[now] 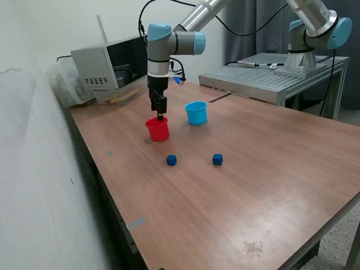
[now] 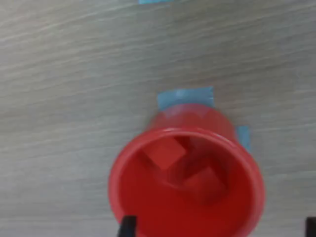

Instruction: Place red objects in the red bin, and blue objects in the blue bin.

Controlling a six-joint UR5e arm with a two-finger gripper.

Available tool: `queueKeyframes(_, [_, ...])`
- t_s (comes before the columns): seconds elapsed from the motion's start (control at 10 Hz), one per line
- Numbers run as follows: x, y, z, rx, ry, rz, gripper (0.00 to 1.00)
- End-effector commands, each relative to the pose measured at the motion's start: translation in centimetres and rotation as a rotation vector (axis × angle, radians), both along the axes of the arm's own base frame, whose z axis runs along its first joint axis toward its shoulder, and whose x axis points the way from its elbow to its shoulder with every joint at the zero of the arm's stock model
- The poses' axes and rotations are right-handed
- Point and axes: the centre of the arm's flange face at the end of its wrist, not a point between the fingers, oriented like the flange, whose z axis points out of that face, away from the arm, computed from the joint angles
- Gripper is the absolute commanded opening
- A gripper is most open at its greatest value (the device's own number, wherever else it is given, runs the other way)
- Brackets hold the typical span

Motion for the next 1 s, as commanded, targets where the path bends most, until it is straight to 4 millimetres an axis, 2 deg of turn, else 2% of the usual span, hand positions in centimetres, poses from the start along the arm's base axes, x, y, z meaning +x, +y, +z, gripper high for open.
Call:
queueKeyframes(0.0, [-0.1,-5.0,0.8,-0.012,-0.004,0.248,1.0])
queueKeyframes(0.1, [-0.1,-7.1,1.8,-0.025,0.006,0.381,1.0])
queueKeyframes(0.3, [0.9,-10.3,2.0,0.002,-0.024,0.599,1.0])
queueKeyframes(0.5, [3.9,-15.2,2.2,0.031,-0.072,0.831,1.0])
queueKeyframes(0.6, [5.5,-17.5,1.0,0.042,-0.119,0.942,1.0])
queueKeyframes(0.7, [6.1,-18.4,1.1,0.038,-0.14,0.974,1.0])
queueKeyframes(0.9, [8.9,-22.9,-0.5,0.062,-0.256,1.054,1.0])
